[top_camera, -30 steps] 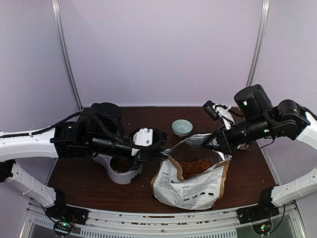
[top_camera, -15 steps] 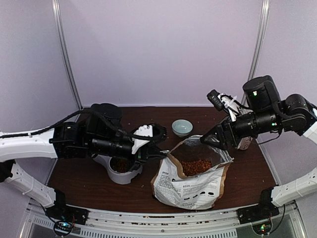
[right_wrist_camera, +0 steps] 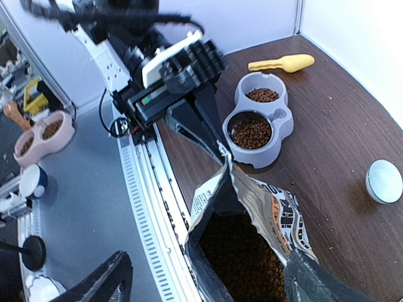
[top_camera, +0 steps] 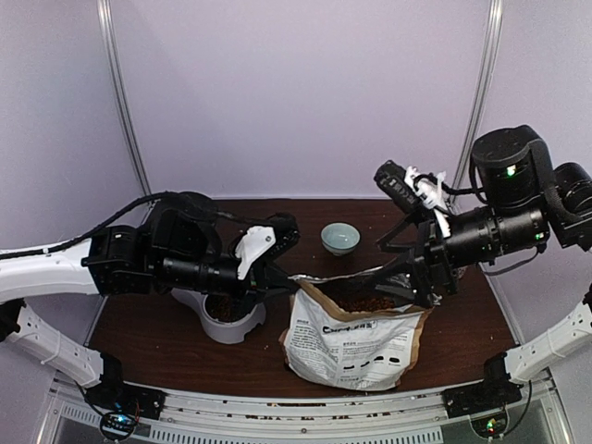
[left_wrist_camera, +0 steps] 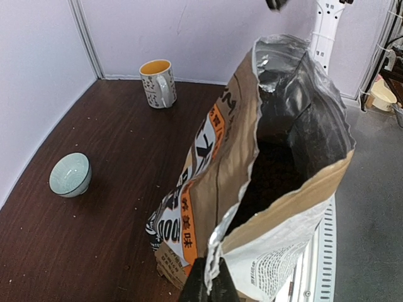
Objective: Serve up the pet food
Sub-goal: Close the seal on the pet food bag with both arms.
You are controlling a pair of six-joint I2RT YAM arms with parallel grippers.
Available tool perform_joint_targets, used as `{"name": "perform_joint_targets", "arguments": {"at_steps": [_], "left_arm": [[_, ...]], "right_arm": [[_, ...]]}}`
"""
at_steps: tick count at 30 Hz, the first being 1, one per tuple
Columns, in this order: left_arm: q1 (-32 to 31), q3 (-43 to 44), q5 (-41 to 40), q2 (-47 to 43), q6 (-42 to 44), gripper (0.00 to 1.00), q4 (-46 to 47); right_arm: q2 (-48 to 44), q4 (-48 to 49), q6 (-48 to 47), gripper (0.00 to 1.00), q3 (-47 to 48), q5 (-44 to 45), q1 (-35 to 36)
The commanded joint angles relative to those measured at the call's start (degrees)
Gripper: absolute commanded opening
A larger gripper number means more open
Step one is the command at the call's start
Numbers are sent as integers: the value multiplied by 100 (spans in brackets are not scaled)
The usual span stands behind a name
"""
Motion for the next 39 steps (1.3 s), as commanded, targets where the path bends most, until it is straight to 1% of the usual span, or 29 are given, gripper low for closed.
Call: {"name": "perform_joint_targets", "arguments": {"at_steps": [1,4,8,11,14,16,18,20,23,27,31,35,37,39], "left_arm": [[199,109,-416,-436,-282,0,710],[227,112,-427,-446,-274,0,681],[260,112,-432,-449,-246,0,681],[309,130,-460,-457,-245,0,673],[354,188,-562,-482,-281,0,631],[376,221,-617,-511,-288,0,604],[386,247,-621,-555,-283,0,610],[386,273,-557,-585,-246,0,604],[395,357,-183,-622,-78,0,564],[395,620,614,-605,95,0,411],[396,1042,1257,-474,101,0,161],[395,1400,1228,-232,-49,0,-71],[399,1389,1062,-135,-90,0,-139],[429,1136,917,-128,-247,0,12]], "right_arm": [[447,-314,-229,79,-83,347,246],[630,-333,-275,73,-106,336,277],[790,-325,-337,69,-197,403,277],[920,-416,-363,66,-170,232,279],[1006,-529,-397,58,-154,157,280],[1055,-633,-410,47,-127,290,285],[1103,-793,-387,34,-38,494,283],[1080,-923,-365,16,47,722,277],[977,-1138,-382,0,212,1122,173],[905,-1622,-409,0,604,1504,-129],[799,-1966,-464,0,941,1636,-297],[778,-2111,-506,0,1208,1671,-313],[724,-1895,-527,0,984,1651,-334],[651,-1515,-537,0,588,1516,-379]]}}
